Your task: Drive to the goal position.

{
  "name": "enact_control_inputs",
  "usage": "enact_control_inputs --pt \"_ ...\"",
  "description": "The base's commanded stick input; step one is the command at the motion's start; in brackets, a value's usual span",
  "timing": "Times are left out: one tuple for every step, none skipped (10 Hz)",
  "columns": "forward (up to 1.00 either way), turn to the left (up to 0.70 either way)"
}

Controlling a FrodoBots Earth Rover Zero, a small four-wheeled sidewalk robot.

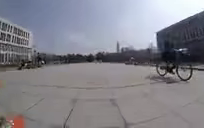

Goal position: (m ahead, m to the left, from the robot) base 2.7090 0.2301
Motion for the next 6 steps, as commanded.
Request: enact_control_inputs --pt "1.00 0.00" --pt "1.00 0.00" --pt "1.00 0.00" --pt "1.00 0.00" --pt "1.00 0.00" --pt "1.00 0.00"
